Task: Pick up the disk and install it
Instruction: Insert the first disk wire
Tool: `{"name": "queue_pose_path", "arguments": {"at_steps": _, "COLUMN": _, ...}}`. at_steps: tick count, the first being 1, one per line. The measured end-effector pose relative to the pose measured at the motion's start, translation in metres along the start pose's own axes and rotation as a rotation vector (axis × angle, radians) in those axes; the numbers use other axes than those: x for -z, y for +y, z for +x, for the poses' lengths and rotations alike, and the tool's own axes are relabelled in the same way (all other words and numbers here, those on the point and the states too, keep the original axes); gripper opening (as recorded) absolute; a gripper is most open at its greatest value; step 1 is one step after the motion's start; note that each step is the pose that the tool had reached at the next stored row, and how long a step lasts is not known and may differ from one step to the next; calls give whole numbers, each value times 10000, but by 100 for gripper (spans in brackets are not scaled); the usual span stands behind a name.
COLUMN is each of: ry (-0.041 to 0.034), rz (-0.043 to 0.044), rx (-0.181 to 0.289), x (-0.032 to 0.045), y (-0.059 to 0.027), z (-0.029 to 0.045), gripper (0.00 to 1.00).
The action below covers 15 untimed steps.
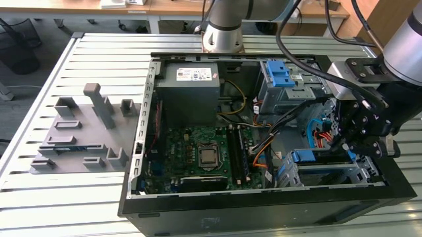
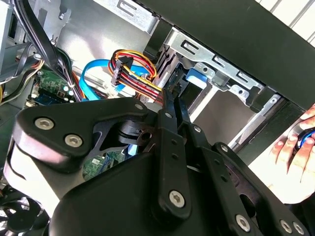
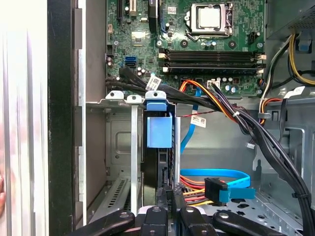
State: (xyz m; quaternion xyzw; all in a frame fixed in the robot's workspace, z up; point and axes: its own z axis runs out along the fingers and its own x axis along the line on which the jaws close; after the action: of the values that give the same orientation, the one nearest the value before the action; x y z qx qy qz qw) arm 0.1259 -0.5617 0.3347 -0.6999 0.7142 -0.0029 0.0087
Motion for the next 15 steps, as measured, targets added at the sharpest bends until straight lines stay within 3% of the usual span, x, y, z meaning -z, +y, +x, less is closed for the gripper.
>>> {"name": "queue_pose_path", "arguments": {"at_steps": 15, "ry": -6, "rz": 0, "rx": -17, "x": -22, "y": 1, "z": 0, "gripper": 16}}
